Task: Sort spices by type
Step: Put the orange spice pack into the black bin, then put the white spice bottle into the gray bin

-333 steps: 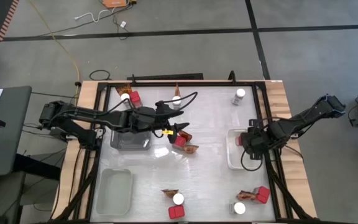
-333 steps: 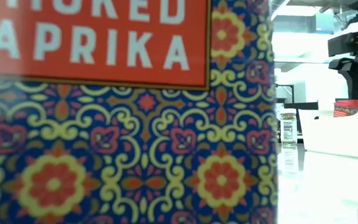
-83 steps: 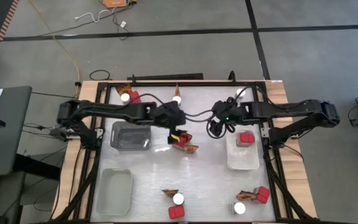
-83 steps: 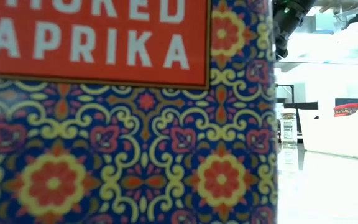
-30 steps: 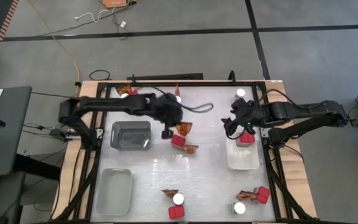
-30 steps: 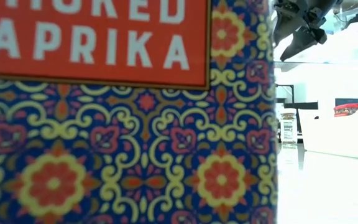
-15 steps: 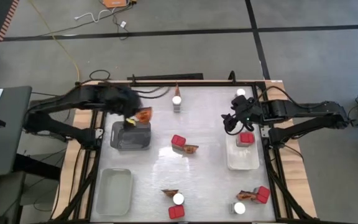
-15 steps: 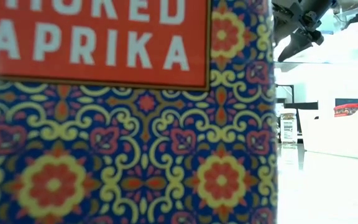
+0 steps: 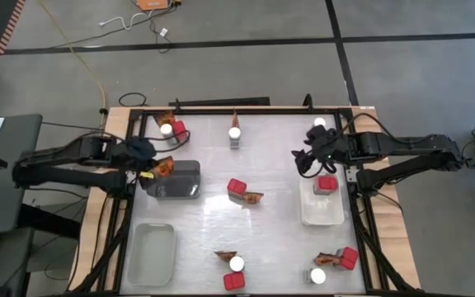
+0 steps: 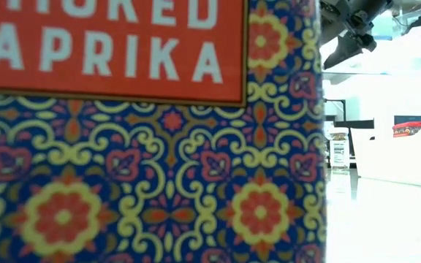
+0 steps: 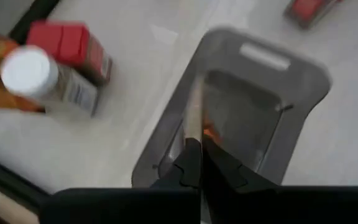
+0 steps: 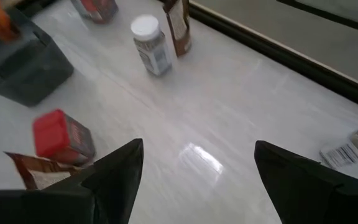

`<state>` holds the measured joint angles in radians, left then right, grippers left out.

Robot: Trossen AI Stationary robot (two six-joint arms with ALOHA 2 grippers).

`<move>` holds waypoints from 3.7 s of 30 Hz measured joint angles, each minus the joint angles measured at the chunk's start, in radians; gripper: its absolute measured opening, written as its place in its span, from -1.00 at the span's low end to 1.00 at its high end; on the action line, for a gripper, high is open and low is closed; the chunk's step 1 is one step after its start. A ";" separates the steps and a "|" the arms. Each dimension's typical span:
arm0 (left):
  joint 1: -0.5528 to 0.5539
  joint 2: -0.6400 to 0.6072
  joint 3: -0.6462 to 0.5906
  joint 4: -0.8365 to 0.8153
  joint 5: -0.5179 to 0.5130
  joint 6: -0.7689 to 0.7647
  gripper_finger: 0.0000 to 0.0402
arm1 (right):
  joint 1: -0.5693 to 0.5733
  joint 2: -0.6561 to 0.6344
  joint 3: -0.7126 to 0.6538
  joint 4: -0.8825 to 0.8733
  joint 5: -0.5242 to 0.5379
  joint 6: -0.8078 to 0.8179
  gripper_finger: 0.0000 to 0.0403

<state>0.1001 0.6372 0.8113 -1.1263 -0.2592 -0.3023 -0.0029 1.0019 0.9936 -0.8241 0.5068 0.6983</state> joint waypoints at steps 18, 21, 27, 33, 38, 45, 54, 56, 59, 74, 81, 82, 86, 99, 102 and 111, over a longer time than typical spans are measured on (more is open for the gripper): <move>0.000 -0.101 -0.137 0.009 -0.007 -0.018 -0.99 | -0.053 0.000 0.000 0.114 -0.005 0.000 0.65; 0.000 -0.099 -0.137 0.021 -0.007 -0.056 -0.98 | -0.052 0.003 0.000 0.121 -0.006 0.000 0.65; 0.001 -0.072 -0.144 0.074 -0.066 -0.172 -0.98 | -0.052 0.038 0.000 0.122 -0.007 -0.003 0.65; 0.001 -0.032 -0.182 0.061 -0.070 -0.196 -0.98 | -0.052 0.093 0.000 0.123 -0.008 -0.002 0.65; 0.001 -0.010 -0.178 0.064 -0.080 -0.196 -0.98 | -0.052 0.122 0.000 0.123 -0.012 -0.002 0.65; 0.001 -0.009 -0.178 0.067 -0.063 -0.201 -0.94 | -0.052 0.125 0.000 0.130 -0.012 -0.003 0.65; 0.001 -0.009 -0.177 0.069 -0.060 -0.219 -0.60 | -0.052 0.125 -0.001 0.235 -0.013 -0.096 0.65; 0.001 -0.009 -0.177 0.069 -0.060 -0.222 -0.50 | -0.053 0.125 -0.001 0.255 -0.013 -0.105 0.65; 0.001 -0.009 -0.177 0.069 -0.060 -0.230 -0.39 | -0.066 0.125 -0.001 0.257 -0.013 -0.105 0.65; 0.000 -0.010 -0.176 0.069 -0.007 -0.262 -0.30 | -0.125 0.125 -0.001 0.350 -0.087 -0.203 0.65; 0.001 -0.009 -0.096 0.061 -0.044 -0.211 -0.30 | -0.125 0.125 0.000 0.442 -0.094 -0.320 0.65; 0.001 -0.010 -0.080 0.060 -0.054 -0.197 -0.30 | -0.125 0.129 0.000 0.449 -0.094 -0.324 0.65; 0.000 -0.010 -0.030 0.061 -0.060 -0.149 -0.30 | -0.125 0.142 0.000 0.456 -0.094 -0.331 0.65; 0.000 -0.009 -0.022 0.078 -0.034 -0.175 -0.30 | -0.170 0.351 0.075 0.603 -0.257 -0.440 0.65; 0.000 -0.009 -0.022 0.079 -0.034 -0.176 -0.30 | -0.208 0.431 0.176 0.559 -0.316 -0.500 0.65; 0.001 -0.009 -0.022 0.079 -0.060 -0.150 -0.30 | -0.346 0.727 0.603 0.197 -0.472 -0.795 0.65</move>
<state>0.1009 0.6283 0.7895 -1.0477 -0.3194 -0.4523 -0.3487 1.7294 1.5966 -0.6269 0.0349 -0.0964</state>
